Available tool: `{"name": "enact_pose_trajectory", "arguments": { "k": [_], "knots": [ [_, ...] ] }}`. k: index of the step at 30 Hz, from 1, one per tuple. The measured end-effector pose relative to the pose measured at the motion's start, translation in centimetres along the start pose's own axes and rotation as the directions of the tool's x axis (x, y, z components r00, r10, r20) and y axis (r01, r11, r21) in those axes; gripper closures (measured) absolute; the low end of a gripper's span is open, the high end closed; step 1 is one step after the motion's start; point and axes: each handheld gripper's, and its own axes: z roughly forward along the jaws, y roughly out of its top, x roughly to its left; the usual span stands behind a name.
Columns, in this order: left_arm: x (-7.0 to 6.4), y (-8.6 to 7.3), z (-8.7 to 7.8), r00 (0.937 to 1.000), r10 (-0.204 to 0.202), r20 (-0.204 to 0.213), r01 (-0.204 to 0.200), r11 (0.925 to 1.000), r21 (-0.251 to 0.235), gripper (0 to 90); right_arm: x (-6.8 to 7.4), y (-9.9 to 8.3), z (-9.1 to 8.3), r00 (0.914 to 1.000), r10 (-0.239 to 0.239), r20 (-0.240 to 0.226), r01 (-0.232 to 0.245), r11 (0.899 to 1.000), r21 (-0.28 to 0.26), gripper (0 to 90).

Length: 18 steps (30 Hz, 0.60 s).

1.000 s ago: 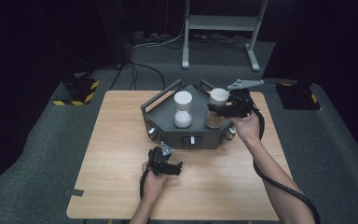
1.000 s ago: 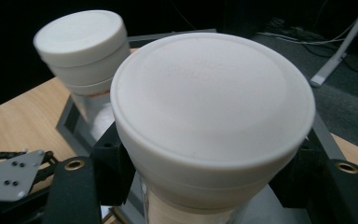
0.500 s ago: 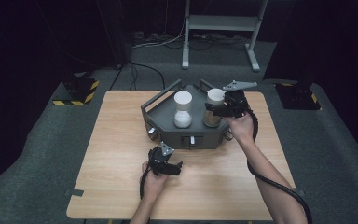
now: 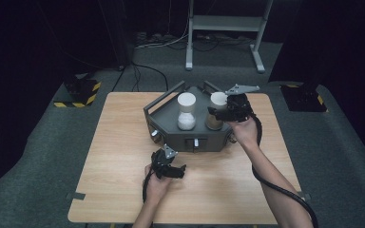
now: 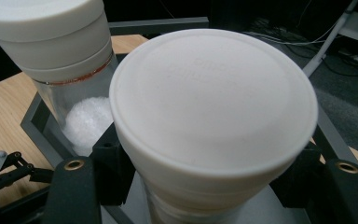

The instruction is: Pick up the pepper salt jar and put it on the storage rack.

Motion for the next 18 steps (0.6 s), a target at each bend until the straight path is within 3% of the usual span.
{"name": "enact_pose_trajectory", "arguments": {
  "k": [18],
  "knots": [
    [0.02,0.0,0.0,1.0,-0.001,0.001,0.001,1.0,0.0,7.8,0.15,0.02,0.06,1.0,0.005,0.006,-0.005,1.0,0.003,35.3]
  ]
}}
